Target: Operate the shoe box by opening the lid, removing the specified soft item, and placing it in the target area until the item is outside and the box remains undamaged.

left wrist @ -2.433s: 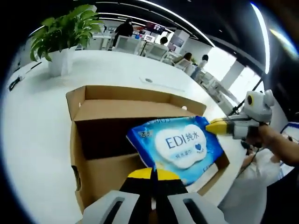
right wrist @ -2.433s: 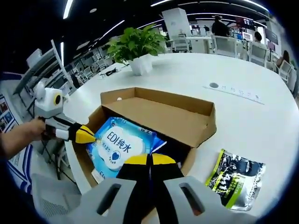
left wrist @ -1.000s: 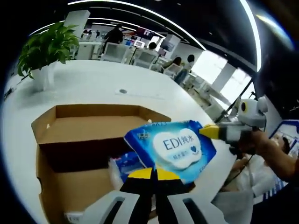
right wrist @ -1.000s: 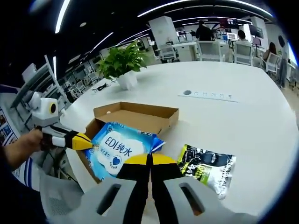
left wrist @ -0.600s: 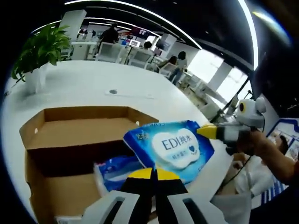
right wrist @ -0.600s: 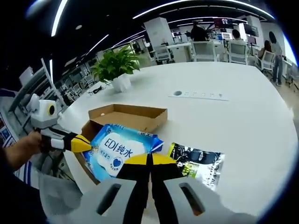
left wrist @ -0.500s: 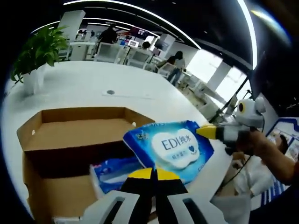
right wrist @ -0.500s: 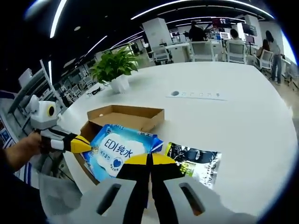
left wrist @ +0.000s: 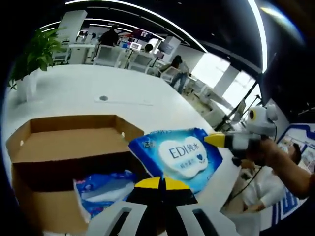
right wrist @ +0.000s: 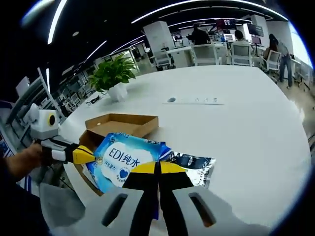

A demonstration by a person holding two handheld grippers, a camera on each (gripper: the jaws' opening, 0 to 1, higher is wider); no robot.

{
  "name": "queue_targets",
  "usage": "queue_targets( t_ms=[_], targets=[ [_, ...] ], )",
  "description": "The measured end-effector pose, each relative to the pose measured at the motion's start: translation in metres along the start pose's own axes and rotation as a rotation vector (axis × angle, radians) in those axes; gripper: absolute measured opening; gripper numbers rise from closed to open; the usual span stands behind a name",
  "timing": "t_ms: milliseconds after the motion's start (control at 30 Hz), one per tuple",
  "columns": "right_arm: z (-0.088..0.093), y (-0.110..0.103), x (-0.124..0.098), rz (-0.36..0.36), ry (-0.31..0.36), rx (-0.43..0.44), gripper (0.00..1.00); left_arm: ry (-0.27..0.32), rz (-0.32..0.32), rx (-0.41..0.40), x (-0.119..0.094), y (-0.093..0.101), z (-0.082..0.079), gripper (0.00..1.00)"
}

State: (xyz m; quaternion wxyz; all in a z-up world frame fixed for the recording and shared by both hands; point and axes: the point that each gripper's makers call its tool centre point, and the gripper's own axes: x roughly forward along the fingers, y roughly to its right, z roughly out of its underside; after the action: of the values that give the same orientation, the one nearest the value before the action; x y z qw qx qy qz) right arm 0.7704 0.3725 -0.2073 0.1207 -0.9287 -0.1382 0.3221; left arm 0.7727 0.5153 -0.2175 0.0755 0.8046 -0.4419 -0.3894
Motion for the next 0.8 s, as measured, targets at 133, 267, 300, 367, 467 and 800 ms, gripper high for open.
queue_targets(
  t_ms=[133,267,300,367,467,800],
  targets=[
    [0.000,0.010,-0.005,0.011,0.004,0.004,0.00,-0.002,0.009,0.003,0.007,0.006,-0.001,0.00],
    [0.002,0.019,-0.009,0.024,0.001,0.009,0.00,-0.009,0.017,0.011,0.017,0.013,-0.001,0.00],
    [0.002,0.021,-0.009,0.026,0.001,0.010,0.00,-0.011,0.019,0.012,0.019,0.014,-0.001,0.00],
    [0.003,0.026,-0.010,0.032,0.000,0.014,0.00,-0.014,0.021,0.015,0.024,0.016,-0.001,0.00],
    [0.004,0.030,-0.013,0.041,-0.002,0.017,0.00,-0.019,0.025,0.019,0.030,0.020,-0.001,0.00],
    [0.009,0.056,-0.003,0.058,-0.018,0.036,0.00,-0.066,0.015,0.061,0.056,0.022,-0.002,0.00]
  ],
)
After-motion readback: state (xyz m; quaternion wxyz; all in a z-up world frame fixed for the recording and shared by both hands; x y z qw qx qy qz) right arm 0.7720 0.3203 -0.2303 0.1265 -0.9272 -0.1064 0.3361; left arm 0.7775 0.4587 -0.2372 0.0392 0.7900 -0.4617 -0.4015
